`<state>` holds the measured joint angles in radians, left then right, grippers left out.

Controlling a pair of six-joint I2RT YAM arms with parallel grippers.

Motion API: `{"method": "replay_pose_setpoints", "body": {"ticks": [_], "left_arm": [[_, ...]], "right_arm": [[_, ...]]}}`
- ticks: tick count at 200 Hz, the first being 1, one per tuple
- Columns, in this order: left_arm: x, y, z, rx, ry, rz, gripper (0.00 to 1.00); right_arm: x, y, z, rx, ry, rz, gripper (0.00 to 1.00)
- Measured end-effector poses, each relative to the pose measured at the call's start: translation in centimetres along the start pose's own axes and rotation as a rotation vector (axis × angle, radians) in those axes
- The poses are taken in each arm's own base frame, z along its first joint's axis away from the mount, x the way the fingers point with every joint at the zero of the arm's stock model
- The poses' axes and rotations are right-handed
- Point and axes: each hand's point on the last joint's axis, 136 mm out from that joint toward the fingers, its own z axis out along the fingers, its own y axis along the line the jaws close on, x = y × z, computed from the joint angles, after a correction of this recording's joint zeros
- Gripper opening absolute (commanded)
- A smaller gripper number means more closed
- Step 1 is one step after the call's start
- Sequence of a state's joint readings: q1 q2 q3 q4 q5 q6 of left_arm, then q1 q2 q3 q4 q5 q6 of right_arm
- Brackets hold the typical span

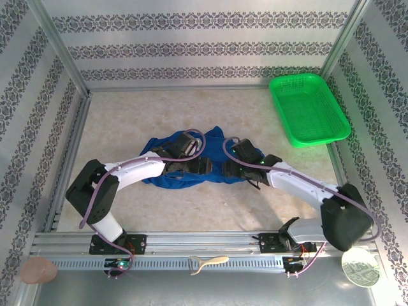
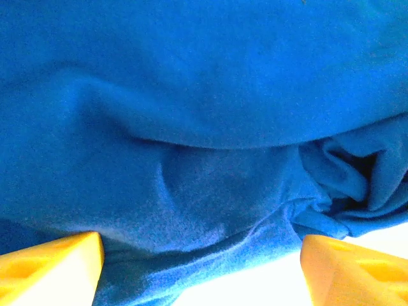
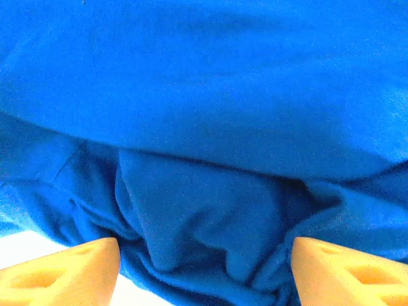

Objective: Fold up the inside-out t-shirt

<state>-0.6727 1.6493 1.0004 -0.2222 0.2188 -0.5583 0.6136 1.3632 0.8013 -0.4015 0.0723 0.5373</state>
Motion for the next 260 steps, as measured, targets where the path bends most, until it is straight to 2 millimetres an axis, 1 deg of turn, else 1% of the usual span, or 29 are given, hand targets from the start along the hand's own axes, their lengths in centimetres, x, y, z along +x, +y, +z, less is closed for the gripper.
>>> {"method": "replay_pose_setpoints", "body": {"ticks": [17,25,38,46,51,62,72,84,91,105,119,130,142,149,158,165,173,185,199,213,227,240,250,260], "left_arm": [[0.0,0.4,0.3,-0.011,-0.005,-0.002,0.81],[0.0,0.6,0.5,-0.015,-0.005,-0.006,0.81],[0.1,1.2,0.9,-0.022,-0.002,-0.014,0.81],[0.2,1.9,1.2,-0.032,0.001,-0.024,0.81],[0.3,2.3,1.4,-0.037,0.003,-0.031,0.81],[0.4,3.3,1.7,-0.052,0.009,-0.049,0.81],[0.5,4.2,1.9,-0.067,0.015,-0.066,0.81],[0.3,5.1,1.9,-0.077,0.013,-0.085,0.80],[0.1,5.6,1.9,-0.081,0.009,-0.093,0.80],[-0.4,6.4,1.8,-0.084,-0.005,-0.107,0.80],[-0.8,7.1,1.7,-0.086,-0.017,-0.116,0.80],[-1.1,7.4,1.6,-0.077,-0.026,-0.120,0.80],[-1.5,7.7,1.5,-0.076,-0.037,-0.120,0.80],[-1.6,7.9,1.5,-0.079,-0.040,-0.122,0.80],[-1.7,8.4,1.4,-0.085,-0.040,-0.126,0.80],[-1.7,8.6,1.3,-0.087,-0.040,-0.126,0.80],[-1.8,8.8,1.2,-0.090,-0.040,-0.124,0.81],[-1.9,8.9,0.8,-0.092,-0.041,-0.118,0.81],[-2.2,8.3,-0.5,-0.078,-0.053,-0.103,0.81],[-3.4,6.7,-3.0,-0.036,-0.109,-0.083,0.81],[-5.0,4.3,-6.4,0.022,-0.202,-0.042,0.82],[-5.6,1.6,-9.1,0.078,-0.272,0.012,0.82],[-5.6,-0.7,-10.3,0.119,-0.299,0.063,0.83],[-5.4,-2.6,-10.7,0.146,-0.311,0.112,0.83]], "right_arm": [[-1.0,0.5,1.1,0.014,0.002,-0.014,0.57],[-1.4,0.7,1.7,0.020,0.006,-0.023,0.49],[-1.6,0.8,2.6,0.029,0.015,-0.037,0.24],[-1.6,0.7,3.1,0.034,0.024,-0.047,0.11],[-1.5,0.6,3.3,0.035,0.030,-0.045,0.00],[-1.4,0.4,3.5,0.027,0.046,-0.036,0.00],[-1.7,0.2,3.3,0.014,0.044,-0.028,0.00],[-2.5,0.0,2.5,-0.021,0.027,0.000,0.00],[-3.2,0.1,1.6,-0.052,0.005,0.018,0.00],[-5.4,0.8,-1.3,-0.160,-0.069,0.062,0.00],[-8.1,2.2,-5.4,-0.307,-0.183,0.096,0.00],[-10.0,3.8,-8.9,-0.451,-0.274,0.107,0.00],[-11.3,5.4,-12.0,-0.590,-0.337,0.104,0.00],[-11.8,6.3,-13.4,-0.663,-0.365,0.100,0.00],[-12.2,7.2,-14.7,-0.747,-0.391,0.092,0.00],[-12.3,7.7,-15.4,-0.798,-0.401,0.089,0.00],[-12.3,8.0,-15.8,-0.838,-0.404,0.085,0.00],[-12.2,8.3,-15.8,-0.875,-0.396,0.089,0.00],[-11.8,8.1,-15.2,-0.893,-0.383,0.107,0.00],[-11.5,7.5,-14.3,-0.889,-0.372,0.138,0.00],[-11.3,7.0,-13.7,-0.883,-0.361,0.163,0.00],[-11.1,6.9,-13.4,-0.884,-0.353,0.177,0.00],[-11.0,6.9,-13.4,-0.887,-0.351,0.182,0.00],[-11.0,6.9,-13.4,-0.889,-0.352,0.183,0.00]]}}
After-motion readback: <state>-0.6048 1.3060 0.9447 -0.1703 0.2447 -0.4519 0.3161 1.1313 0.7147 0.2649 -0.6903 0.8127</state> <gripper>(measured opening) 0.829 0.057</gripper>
